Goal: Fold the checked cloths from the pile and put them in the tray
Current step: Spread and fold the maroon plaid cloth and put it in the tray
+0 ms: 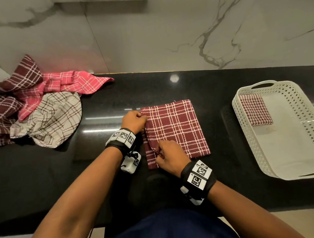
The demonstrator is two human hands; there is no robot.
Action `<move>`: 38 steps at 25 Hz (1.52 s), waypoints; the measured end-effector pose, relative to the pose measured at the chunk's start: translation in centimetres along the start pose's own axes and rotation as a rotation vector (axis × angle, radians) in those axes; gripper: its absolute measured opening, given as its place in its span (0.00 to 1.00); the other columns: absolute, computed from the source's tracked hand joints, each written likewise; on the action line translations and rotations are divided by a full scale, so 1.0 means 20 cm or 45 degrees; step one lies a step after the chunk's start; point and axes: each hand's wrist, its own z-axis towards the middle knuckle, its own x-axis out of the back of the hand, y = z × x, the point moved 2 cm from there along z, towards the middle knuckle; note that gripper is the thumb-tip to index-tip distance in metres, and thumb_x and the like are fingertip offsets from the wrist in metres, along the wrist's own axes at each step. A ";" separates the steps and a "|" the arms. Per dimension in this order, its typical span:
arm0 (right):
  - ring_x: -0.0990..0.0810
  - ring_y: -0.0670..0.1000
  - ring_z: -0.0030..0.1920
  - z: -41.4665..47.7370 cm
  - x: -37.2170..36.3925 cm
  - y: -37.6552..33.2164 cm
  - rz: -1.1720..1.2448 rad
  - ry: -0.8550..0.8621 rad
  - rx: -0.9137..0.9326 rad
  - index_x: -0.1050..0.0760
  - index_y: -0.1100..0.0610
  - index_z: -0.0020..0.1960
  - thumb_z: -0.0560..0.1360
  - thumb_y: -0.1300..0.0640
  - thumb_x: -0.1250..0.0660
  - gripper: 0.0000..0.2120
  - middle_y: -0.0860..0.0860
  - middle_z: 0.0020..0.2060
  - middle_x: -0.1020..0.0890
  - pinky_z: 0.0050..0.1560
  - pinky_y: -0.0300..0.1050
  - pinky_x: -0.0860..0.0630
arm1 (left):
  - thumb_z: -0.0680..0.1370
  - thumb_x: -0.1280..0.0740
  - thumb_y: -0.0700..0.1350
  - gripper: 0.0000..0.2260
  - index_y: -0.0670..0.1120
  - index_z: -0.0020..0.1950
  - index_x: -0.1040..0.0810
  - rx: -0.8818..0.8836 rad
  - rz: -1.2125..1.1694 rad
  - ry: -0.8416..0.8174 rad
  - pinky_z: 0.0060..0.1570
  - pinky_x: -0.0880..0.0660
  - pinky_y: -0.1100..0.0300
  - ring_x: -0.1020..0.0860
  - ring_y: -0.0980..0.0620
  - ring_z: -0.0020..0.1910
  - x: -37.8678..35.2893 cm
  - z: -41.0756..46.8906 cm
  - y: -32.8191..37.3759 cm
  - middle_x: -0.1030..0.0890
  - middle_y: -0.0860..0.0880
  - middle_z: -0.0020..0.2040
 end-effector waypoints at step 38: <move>0.52 0.54 0.81 -0.29 0.07 0.56 -0.613 -0.118 0.131 0.54 0.58 0.81 0.79 0.33 0.50 0.41 0.55 0.81 0.51 0.79 0.57 0.56 | 0.75 0.57 0.73 0.39 0.53 0.80 0.60 -0.977 1.291 -0.238 0.77 0.58 0.43 0.58 0.46 0.80 -0.37 -0.65 -0.24 0.59 0.45 0.81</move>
